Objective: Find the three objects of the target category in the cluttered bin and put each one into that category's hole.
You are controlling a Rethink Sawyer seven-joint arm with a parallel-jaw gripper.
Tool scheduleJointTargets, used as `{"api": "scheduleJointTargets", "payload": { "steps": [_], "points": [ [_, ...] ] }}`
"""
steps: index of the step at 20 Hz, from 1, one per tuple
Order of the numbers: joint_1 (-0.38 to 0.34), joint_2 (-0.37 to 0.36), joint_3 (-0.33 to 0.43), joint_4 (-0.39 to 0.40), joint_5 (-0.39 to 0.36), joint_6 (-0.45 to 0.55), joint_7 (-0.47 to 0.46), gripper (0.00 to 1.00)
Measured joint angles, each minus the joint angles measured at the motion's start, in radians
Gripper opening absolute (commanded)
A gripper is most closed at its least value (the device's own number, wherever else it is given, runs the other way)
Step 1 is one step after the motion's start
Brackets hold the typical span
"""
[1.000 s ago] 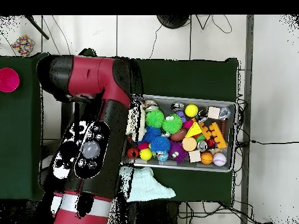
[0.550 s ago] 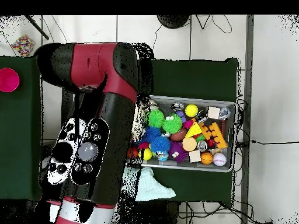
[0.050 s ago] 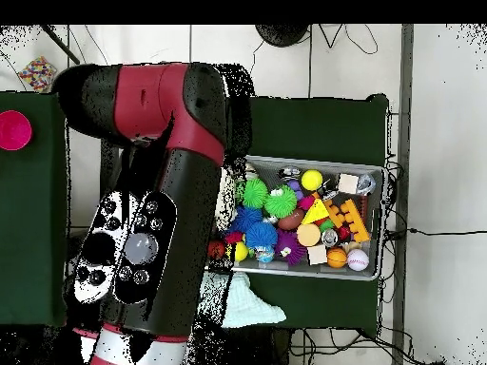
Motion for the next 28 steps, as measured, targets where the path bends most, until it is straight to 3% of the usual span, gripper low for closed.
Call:
{"api": "scheduleJointTargets", "payload": {
  "steps": [9,19,20,28],
  "points": [
    [0.003,0.014,0.021,0.003,0.060,-0.053,0.000,1.00],
    [0.003,0.041,0.042,0.027,0.115,-0.203,0.000,1.00],
    [0.003,0.052,0.042,0.028,0.115,-0.219,0.000,0.00],
    [0.003,0.071,0.043,0.040,0.115,-0.222,0.000,0.00]
  ]
}}
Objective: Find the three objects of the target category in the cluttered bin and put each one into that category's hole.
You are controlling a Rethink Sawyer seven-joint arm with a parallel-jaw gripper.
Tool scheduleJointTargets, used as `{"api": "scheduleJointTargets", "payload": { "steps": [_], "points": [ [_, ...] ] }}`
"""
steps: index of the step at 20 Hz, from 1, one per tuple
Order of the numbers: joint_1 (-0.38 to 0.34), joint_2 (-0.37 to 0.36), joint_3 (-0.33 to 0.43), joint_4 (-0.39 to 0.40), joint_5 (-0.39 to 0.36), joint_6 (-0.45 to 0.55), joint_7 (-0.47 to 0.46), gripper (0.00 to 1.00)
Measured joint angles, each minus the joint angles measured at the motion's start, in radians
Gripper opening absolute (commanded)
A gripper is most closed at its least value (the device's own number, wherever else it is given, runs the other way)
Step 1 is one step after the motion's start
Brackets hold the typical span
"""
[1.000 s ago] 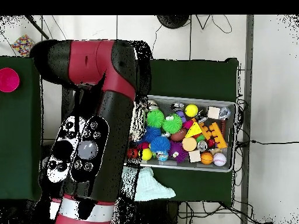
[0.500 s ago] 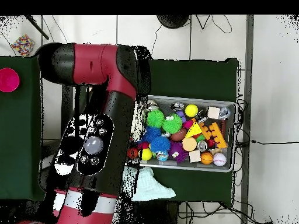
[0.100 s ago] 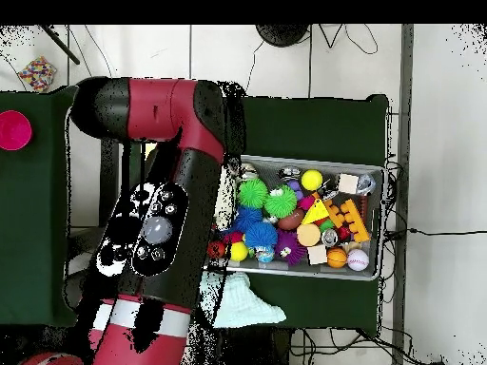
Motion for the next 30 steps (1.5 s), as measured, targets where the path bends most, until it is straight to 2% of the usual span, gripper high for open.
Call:
{"api": "scheduleJointTargets", "payload": {
  "steps": [10,17,30],
  "points": [
    [-0.004,0.009,0.008,0.002,0.017,0.001,0.000,0.00],
    [-0.018,0.008,0.033,0.002,0.045,0.052,0.000,0.00],
    [-0.066,0.025,0.100,0.002,0.046,0.056,0.000,0.00]
  ]
}}
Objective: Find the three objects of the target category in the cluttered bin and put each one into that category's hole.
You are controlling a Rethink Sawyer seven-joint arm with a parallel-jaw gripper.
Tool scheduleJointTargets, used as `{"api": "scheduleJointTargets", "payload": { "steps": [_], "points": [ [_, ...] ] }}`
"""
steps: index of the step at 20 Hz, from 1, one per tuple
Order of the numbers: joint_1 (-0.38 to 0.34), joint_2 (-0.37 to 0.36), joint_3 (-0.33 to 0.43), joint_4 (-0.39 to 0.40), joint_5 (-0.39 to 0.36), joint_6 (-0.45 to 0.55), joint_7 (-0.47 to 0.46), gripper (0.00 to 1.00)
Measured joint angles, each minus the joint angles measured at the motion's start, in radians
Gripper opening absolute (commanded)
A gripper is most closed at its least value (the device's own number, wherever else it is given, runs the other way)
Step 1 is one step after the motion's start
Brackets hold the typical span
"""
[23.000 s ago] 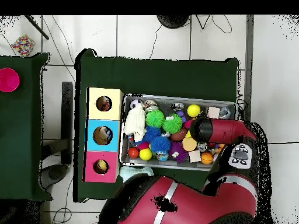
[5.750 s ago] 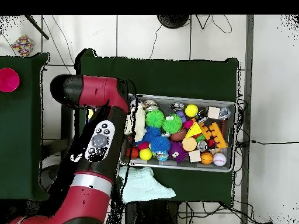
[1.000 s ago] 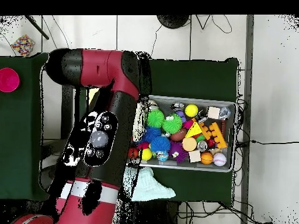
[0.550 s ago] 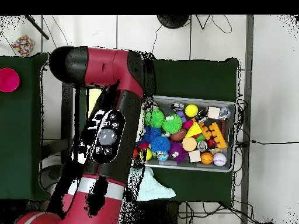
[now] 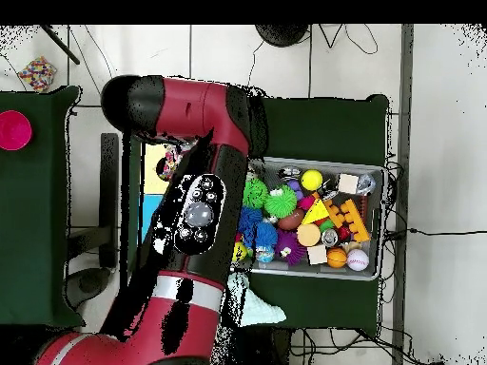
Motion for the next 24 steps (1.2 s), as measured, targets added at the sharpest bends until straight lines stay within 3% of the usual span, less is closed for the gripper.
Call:
{"api": "scheduleJointTargets", "payload": {
  "steps": [4,13,24],
  "points": [
    [-0.015,0.009,0.028,0.000,0.000,0.001,0.000,0.00],
    [-0.048,0.022,0.107,0.000,-0.002,0.105,0.000,0.00],
    [-0.052,-0.005,0.186,0.015,-0.001,0.165,0.000,0.00]
  ]
}}
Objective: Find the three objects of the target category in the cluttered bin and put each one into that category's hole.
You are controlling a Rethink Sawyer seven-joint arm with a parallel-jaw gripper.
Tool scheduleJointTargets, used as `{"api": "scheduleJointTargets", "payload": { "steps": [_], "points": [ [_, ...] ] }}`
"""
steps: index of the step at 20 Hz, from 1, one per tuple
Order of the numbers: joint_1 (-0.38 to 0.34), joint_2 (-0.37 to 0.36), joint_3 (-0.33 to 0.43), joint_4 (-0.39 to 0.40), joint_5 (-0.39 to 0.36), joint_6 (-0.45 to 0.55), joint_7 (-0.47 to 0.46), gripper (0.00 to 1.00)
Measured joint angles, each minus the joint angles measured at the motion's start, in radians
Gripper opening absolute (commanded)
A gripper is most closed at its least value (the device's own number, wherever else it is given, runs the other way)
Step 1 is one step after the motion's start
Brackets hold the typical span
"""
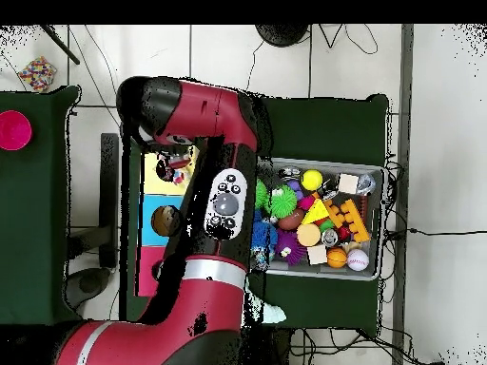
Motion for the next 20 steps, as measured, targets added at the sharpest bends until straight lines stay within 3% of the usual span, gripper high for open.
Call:
{"api": "scheduleJointTargets", "payload": {
  "steps": [20],
  "points": [
    [0.000,-0.019,0.066,0.057,-0.003,-0.002,0.000,0.00]
  ]
}}
